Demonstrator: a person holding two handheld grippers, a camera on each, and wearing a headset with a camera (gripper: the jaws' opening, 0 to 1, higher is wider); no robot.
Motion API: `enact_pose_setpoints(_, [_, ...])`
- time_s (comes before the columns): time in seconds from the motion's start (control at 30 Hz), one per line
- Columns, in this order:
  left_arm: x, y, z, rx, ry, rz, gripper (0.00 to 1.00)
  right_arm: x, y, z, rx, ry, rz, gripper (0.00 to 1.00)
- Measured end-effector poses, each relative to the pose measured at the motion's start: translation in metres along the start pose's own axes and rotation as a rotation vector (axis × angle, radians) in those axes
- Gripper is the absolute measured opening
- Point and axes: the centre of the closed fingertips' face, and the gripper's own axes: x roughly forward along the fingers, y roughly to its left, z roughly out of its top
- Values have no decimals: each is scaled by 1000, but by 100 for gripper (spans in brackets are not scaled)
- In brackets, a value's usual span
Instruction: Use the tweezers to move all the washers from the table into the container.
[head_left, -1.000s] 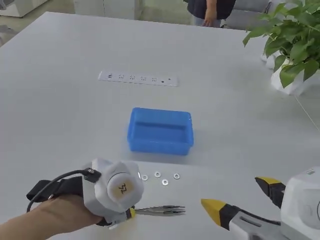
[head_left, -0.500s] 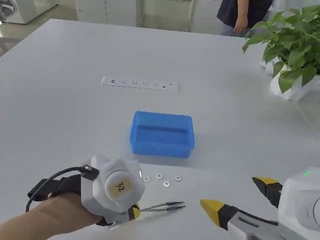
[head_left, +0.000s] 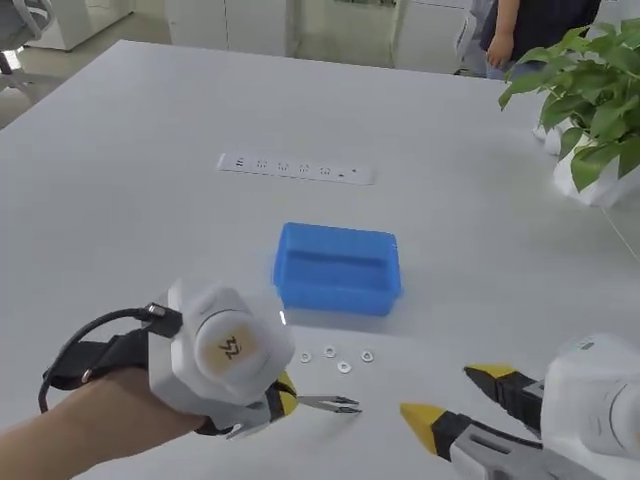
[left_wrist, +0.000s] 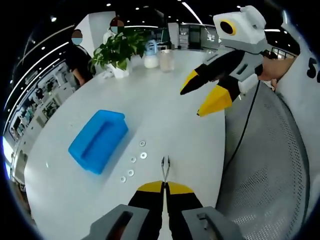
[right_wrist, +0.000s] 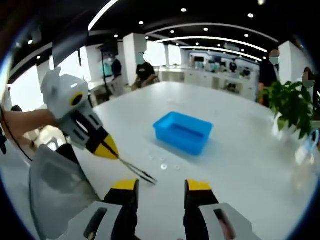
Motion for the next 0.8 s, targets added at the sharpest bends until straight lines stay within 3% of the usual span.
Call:
enact_pose_setpoints(0.1, [-6,-1,5,30,-6,1,0,20,22,-4,-107,32,132,23])
enact_pose_setpoints(0.17, [-9,-2,8,51,-2,-4,0,31,32,-6,-154,47,190,27])
enact_pose_setpoints(0.23, [-11,-2,8,64,4,-11,0,46,37,-13,-226,108,238,32])
enact_pose_setpoints(0.33, [-14,-3,8,93,23,-22,0,67,45,-17,-319,151,307,33])
enact_pose_setpoints(0.4, [-17,-3,10,107,25,-24,0,77,49,-16,-356,161,338,32])
enact_pose_setpoints(0.5, [-19,-3,12,126,38,-39,0,87,62,-14,-341,163,407,25])
enact_pose_setpoints(0.63, [-19,-1,12,135,46,-50,0,97,75,-9,-329,142,456,20])
enact_pose_setpoints(0.8, [-19,0,12,140,57,-55,0,102,81,-9,-427,140,454,12])
